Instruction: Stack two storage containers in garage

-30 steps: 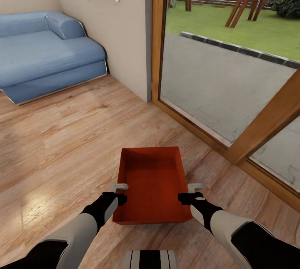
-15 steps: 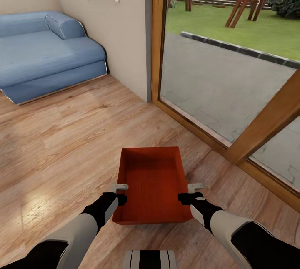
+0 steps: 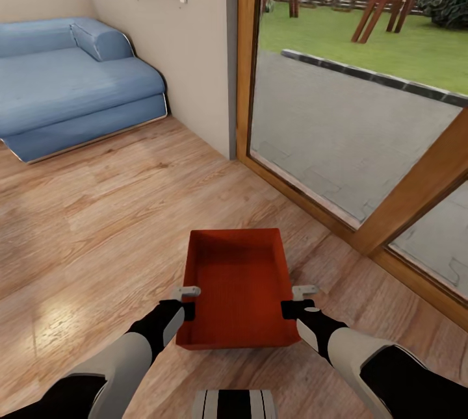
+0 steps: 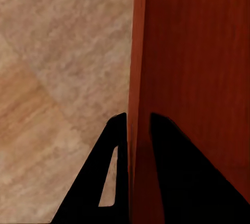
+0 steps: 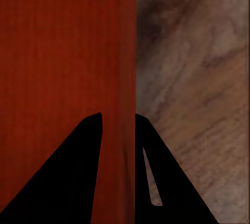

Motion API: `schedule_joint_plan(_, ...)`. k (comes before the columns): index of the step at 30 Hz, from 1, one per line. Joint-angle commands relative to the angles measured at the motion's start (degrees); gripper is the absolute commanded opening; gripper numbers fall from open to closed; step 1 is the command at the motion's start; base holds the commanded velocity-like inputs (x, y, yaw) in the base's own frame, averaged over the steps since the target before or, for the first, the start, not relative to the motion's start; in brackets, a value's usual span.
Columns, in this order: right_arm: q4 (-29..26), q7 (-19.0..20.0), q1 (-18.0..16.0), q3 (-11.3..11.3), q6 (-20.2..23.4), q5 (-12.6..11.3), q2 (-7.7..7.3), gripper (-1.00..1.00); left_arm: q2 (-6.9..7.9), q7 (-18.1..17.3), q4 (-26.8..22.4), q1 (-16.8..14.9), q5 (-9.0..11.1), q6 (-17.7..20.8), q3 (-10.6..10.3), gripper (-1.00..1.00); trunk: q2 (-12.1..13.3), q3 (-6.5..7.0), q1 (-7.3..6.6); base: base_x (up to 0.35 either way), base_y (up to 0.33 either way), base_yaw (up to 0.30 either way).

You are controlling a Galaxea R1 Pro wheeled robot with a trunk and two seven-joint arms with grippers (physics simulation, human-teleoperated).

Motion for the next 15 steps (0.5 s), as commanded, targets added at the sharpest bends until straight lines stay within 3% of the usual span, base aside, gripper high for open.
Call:
schedule_joint_plan(1,0.14,-0.43,-0.03,0.42,-0.31,-0.86,-0.03,-1.00,0.03,1.06,-0.26,0.02,-1.63,0.48,0.13,-1.00,-0.01,-0.04,-0.01,0.000,0.000,0.000)
schedule_joint_plan(15,0.14,-0.44,-0.06,0.42,-0.33,-0.88,-0.08,-1.00,0.00,1.06,-0.39,0.01,-1.80,0.46,-0.06,-1.00,-0.01,-0.04,-0.01,0.000,0.000,0.000)
